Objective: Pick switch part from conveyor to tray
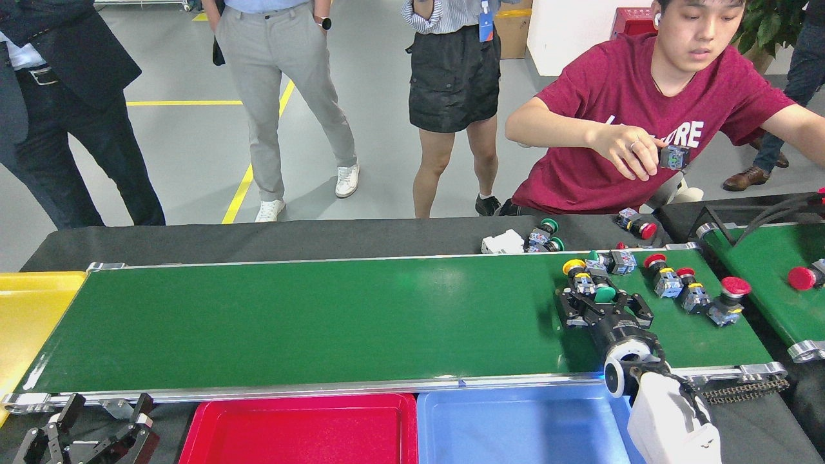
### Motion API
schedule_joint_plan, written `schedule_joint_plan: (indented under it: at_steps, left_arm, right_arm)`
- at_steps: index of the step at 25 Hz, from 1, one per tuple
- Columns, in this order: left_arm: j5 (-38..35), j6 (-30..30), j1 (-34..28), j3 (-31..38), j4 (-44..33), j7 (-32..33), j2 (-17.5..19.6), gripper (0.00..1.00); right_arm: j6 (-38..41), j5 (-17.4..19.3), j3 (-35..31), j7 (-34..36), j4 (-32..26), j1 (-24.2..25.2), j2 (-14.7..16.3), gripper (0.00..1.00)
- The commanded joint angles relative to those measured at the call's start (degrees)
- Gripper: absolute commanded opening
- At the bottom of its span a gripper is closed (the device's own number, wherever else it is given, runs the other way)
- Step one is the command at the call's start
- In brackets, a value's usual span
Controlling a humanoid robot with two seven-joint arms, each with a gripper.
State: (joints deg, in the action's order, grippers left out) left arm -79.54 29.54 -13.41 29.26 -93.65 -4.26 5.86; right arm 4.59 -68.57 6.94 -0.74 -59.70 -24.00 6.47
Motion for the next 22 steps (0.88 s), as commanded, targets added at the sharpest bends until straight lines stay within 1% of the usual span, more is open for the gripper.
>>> schedule_joint_plan:
  at_steps: [1,3,5,6,7,9,10,12,14,16,17,18,20,22]
  left_arm:
    - [0.1,-0.1,0.2,0.5,-0.7,-0.3,0.9,1.0]
    - [0.1,-0.1,-0.2,0.5,-0.8,-0.3,1.2,1.0]
    - [0.1,-0.1,-0.1,0.5,-0.9,-0.2,1.3,1.0]
    - [0.2,-0.1,-0.1,0.6,-0.9,-0.2,1.4,1.0]
    - [0.2,0.0,-0.1,0.9,-0.9,-0.2,1.6,1.0]
    - [0.2,0.0,-0.1,0.9,-0.9,-0.3,1.8,1.0]
    - [0.2,0.0,-0.1,0.9,-0.9,-0.3,1.9,1.0]
    - [0.2,0.0,0.0,0.9,-0.9,-0.2,1.9,1.0]
    - [0.2,0.1,0.3,0.4,-0.8,-0.3,1.8,1.0]
    - [0.2,0.0,0.5,0.2,-0.8,-0.3,1.8,1.0]
    - [0.2,0.0,0.5,0.2,-0.7,-0.2,1.8,1.0]
    - [0.2,0.0,0.6,0.2,-0.7,-0.2,1.8,1.0]
    - [0.2,0.0,0.8,0.1,-0.6,-0.2,1.9,1.0]
    - [0.1,0.1,0.9,0.0,-0.6,-0.2,1.9,1.0]
  right_arm:
    - [4.4,2.0,-0.4,-0.7,-8.9,2.9,1.5,0.13]
    - [9.0,3.7,-0.3,-2.2,-16.9,7.7,1.7,0.13]
    - [14.2,4.0,-0.2,-3.0,-22.9,12.1,1.6,0.13]
    - [18.3,4.0,0.0,-3.2,-26.3,15.2,1.4,0.13]
    - [21.6,4.0,0.3,-3.2,-28.4,16.9,1.1,0.14]
    - [29.3,3.9,3.1,-3.3,-31.4,19.8,-0.8,0.14]
    - [31.7,3.8,4.5,-3.3,-32.4,20.5,-1.7,0.15]
    - [33.6,3.4,7.9,-3.5,-32.6,20.8,-3.0,0.15]
    - [33.3,2.5,13.4,-3.5,-32.3,20.7,-3.7,0.15]
    - [32.4,0.6,16.8,-3.6,-31.1,20.7,-4.5,0.16]
    - [31.9,-0.4,17.9,-3.6,-30.3,20.7,-5.4,0.18]
    - [31.1,-1.7,18.9,-3.6,-28.9,20.7,-7.0,0.19]
    - [30.2,-3.9,19.3,-3.6,-26.0,20.7,-9.2,0.22]
    - [30.1,-6.2,19.3,-3.5,-24.3,20.7,-10.3,0.22]
